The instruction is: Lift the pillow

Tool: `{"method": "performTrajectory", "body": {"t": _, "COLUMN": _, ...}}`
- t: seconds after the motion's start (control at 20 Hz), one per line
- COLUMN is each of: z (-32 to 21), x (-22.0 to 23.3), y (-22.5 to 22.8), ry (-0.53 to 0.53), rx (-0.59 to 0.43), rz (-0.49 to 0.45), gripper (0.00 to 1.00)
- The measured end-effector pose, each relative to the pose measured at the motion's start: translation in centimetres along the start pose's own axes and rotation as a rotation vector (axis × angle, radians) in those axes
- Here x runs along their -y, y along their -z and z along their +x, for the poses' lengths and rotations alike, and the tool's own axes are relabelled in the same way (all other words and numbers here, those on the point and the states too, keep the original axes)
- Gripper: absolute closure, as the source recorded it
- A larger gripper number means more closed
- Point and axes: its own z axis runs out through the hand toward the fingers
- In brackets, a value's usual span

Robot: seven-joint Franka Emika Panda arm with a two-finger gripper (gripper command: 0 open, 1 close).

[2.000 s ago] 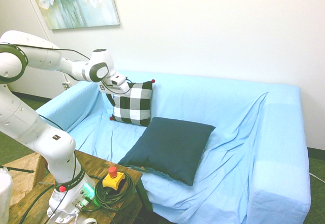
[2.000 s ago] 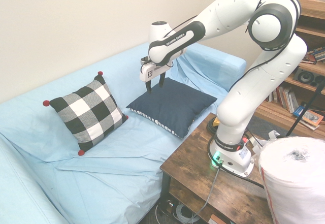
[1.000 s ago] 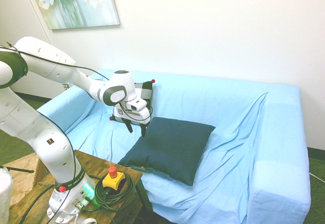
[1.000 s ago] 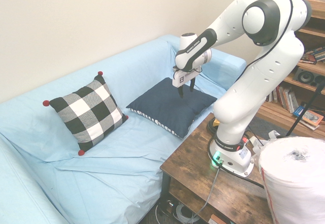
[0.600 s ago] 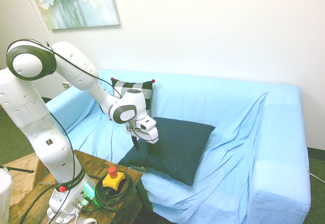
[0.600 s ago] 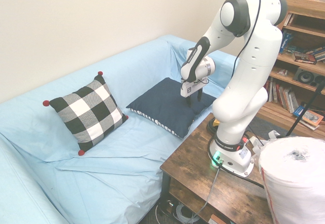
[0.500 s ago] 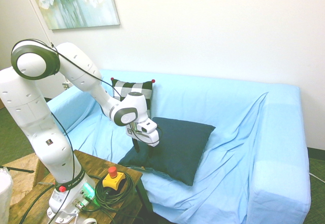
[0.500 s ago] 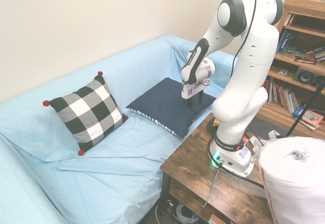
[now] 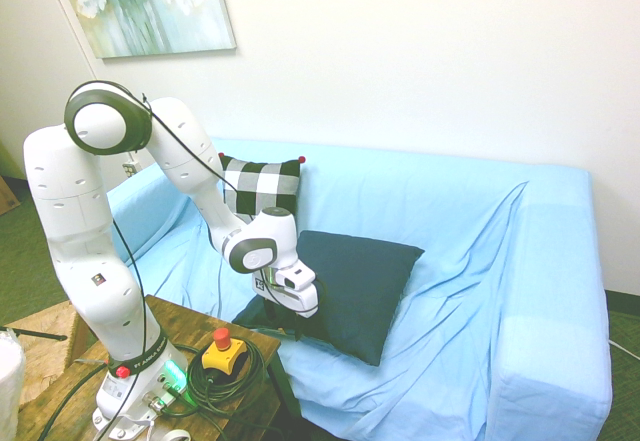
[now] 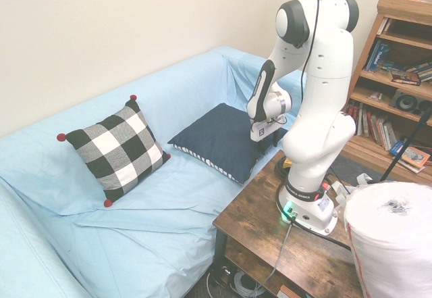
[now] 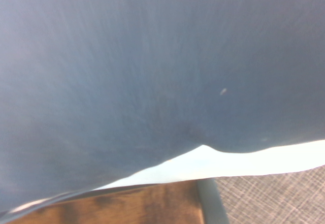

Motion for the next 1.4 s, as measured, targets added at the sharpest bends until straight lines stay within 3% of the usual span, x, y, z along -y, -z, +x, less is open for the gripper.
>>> {"method": "performTrajectory", "body": {"t": 0.45, "z": -0.3, "x": 0.4, "y": -4.4, "ry": -0.007, "rx": -0.031, "rz": 0.024, "gripper": 0.0}}
{"method": "performTrajectory", "body": {"t": 1.2, "z": 5.4, "x": 3.3, "y": -0.8, "ry": -0.054, "rx": -0.1, "rz": 0.099, "gripper": 0.0}}
{"method": "performTrajectory", "body": {"t": 1.4, "z": 7.4, "x": 4.7, "y": 2.3, "ry": -0.05, "rx": -0.119, "rz": 0.132, "gripper": 0.0}}
